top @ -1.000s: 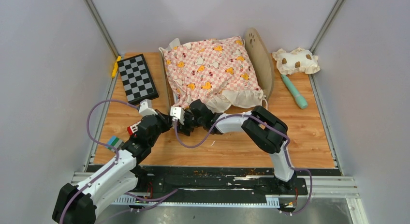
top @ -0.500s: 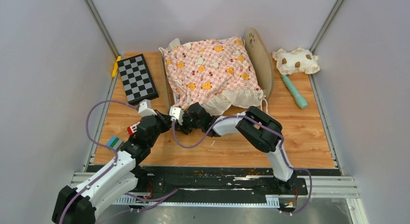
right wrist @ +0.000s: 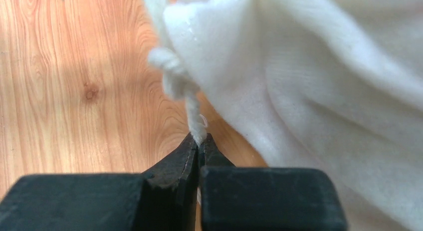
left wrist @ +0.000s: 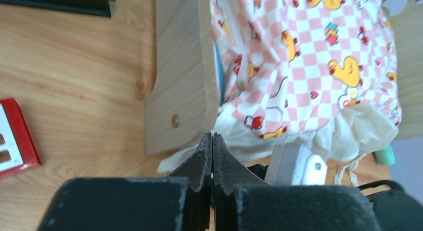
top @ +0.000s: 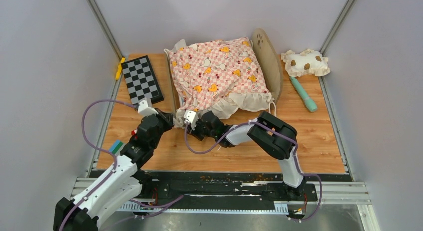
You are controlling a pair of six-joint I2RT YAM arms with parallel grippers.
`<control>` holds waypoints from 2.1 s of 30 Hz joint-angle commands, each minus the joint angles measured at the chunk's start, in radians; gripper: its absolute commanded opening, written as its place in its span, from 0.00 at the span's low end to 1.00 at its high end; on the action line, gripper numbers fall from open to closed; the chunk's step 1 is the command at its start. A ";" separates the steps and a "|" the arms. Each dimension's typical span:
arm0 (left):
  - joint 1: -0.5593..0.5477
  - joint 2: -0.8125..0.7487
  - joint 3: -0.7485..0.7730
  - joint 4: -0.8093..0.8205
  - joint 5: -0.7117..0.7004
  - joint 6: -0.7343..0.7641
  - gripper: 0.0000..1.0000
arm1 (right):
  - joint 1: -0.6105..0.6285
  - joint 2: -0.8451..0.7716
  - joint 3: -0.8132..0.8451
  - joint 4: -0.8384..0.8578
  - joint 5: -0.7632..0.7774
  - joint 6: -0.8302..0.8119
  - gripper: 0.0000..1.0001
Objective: Set up the pet bed
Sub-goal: Tie the ropes to the bed frame.
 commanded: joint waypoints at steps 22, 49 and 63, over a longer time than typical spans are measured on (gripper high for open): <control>0.096 0.296 0.390 0.088 -0.119 0.262 0.00 | 0.001 -0.073 -0.145 -0.191 0.399 0.451 0.00; 0.191 0.396 0.673 0.008 -0.103 0.318 0.00 | 0.002 -0.116 -0.332 -0.146 0.502 0.663 0.00; 0.246 0.375 0.683 -0.076 -0.104 0.306 0.00 | 0.004 -0.115 -0.344 -0.124 0.478 0.661 0.00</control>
